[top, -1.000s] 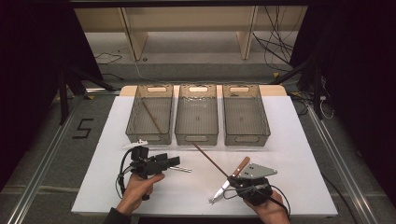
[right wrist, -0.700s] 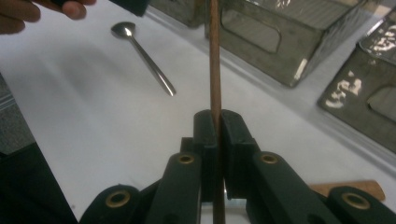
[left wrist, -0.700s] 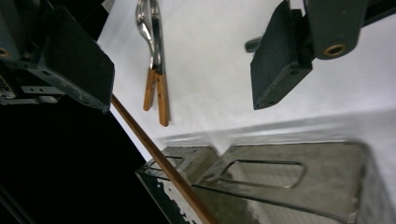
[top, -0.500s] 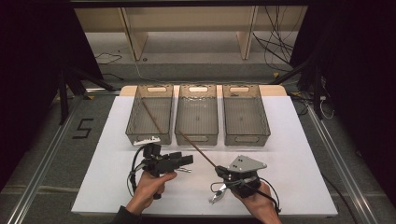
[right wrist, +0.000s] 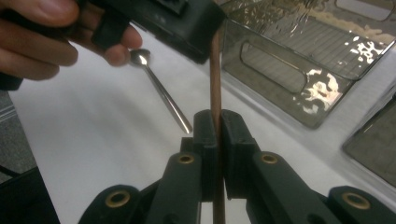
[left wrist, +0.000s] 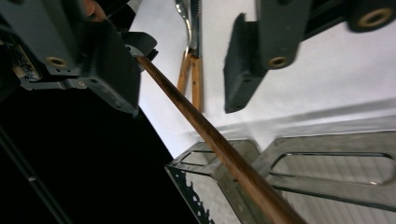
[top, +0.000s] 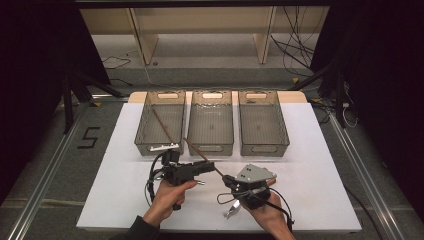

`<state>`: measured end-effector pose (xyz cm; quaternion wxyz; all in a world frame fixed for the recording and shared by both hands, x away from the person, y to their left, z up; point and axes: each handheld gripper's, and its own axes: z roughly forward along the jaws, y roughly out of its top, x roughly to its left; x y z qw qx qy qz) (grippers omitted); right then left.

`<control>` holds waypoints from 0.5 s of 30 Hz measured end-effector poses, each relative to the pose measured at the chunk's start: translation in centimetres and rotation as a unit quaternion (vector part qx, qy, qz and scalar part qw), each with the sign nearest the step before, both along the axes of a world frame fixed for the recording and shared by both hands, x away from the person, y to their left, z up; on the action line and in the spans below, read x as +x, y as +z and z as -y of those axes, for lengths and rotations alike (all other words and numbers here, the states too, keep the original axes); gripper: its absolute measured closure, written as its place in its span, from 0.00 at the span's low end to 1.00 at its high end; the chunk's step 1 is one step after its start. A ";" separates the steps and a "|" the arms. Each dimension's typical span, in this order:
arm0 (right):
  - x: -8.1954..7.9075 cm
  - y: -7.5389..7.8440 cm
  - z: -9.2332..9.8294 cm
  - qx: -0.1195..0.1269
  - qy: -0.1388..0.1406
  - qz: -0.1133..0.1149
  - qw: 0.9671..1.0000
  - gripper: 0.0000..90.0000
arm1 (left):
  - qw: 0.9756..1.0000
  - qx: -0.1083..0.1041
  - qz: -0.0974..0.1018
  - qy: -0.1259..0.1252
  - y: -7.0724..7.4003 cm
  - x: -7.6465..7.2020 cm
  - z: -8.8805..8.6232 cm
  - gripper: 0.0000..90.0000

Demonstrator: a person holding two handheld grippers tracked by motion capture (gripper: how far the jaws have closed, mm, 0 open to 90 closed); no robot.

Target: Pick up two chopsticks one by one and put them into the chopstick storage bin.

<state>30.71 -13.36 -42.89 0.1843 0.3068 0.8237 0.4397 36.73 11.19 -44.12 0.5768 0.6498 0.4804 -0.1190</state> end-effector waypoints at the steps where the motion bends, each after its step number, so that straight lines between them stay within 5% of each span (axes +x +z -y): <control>1: 0.0 0.1 0.0 0.002 0.001 0.003 1.000 0.95 | 1.000 -0.002 0.001 -0.002 0.0 0.0 0.1 0.55; 15: -0.3 0.1 -0.6 0.020 0.005 0.015 1.000 0.95 | 0.999 -0.047 -0.003 -0.015 -0.1 0.1 0.0 0.81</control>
